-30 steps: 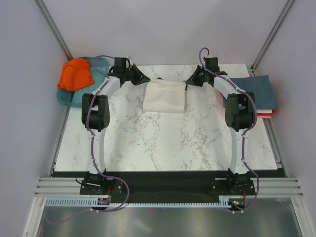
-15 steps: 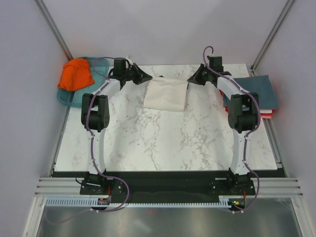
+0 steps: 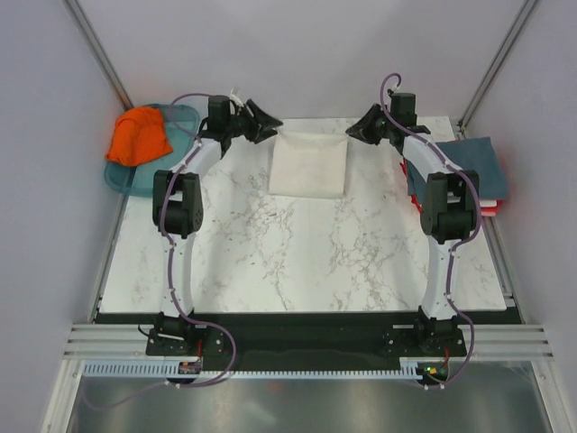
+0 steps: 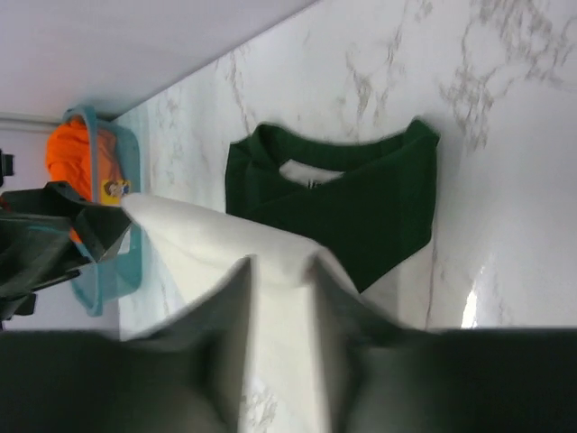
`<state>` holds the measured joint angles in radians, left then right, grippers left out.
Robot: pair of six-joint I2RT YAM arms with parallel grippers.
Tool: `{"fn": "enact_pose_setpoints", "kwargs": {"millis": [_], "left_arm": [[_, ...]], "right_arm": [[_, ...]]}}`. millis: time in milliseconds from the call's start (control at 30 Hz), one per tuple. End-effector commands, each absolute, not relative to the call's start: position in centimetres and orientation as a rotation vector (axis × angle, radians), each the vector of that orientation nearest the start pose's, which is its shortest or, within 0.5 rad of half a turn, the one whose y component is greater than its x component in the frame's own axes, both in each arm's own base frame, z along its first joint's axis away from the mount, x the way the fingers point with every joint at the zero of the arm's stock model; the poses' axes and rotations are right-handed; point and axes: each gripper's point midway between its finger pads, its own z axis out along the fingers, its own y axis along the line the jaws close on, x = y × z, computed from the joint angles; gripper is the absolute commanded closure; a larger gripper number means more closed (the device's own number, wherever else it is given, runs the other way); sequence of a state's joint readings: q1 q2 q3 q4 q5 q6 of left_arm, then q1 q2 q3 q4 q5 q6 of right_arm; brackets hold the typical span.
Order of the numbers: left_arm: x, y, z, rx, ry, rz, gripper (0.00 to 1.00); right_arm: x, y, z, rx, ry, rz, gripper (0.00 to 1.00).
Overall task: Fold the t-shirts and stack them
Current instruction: Fold the tshirt
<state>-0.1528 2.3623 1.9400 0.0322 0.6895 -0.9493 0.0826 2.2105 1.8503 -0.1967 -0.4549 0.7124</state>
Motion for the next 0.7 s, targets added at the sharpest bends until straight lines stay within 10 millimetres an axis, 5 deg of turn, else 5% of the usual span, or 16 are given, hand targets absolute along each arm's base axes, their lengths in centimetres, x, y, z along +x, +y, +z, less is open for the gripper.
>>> {"fn": "enact_pose_setpoints", "kwargs": {"millis": [0,67,100,133,167,200,233,267,333,400,667], "left_arm": [[63.2,-23.2,17.3,-0.306,1.995,-1.364,0.01],[64.0,-23.9,15.6,-0.287,2.01,-1.409,0.0],[63.9,-24.0,15.6,-0.278,2.012,-1.414,0.0],[63.3,-24.0,15.6,-0.273,2.023,-1.402,0.0],[63.2,-23.6,15.9,-0.245,2.015,-1.346,0.0],[62.9,-23.4,16.0,-0.232,2.016,-1.31,0.0],[62.1,-23.0,14.2,-0.251,2.058,-1.275,0.0],[61.8,-22.4,16.4,-0.212,2.023,-1.214,0.0],[60.4,-21.6,15.1,-0.226,2.061,-1.157,0.0],[59.7,-21.2,15.7,-0.208,2.061,-1.121,0.03],[56.5,-19.6,11.3,-0.291,2.205,-1.013,0.14]], "right_arm": [[62.6,14.2,15.8,0.416,2.065,0.935,0.44],[63.6,14.2,13.6,0.435,2.083,0.93,0.26],[63.8,14.2,13.2,0.438,2.074,0.919,0.2],[63.6,13.9,14.3,0.429,2.051,0.909,0.02],[62.8,13.6,12.6,0.438,2.077,0.872,0.02],[62.8,13.4,14.9,0.399,2.012,0.868,0.03],[62.3,13.4,14.9,0.381,2.011,0.86,0.05],[61.6,13.3,13.9,0.361,2.032,0.845,0.07],[60.7,13.5,14.0,0.327,2.045,0.858,0.15],[59.9,13.6,13.0,0.318,2.082,0.853,0.24],[58.3,14.7,7.7,0.35,2.205,0.907,0.43]]}}
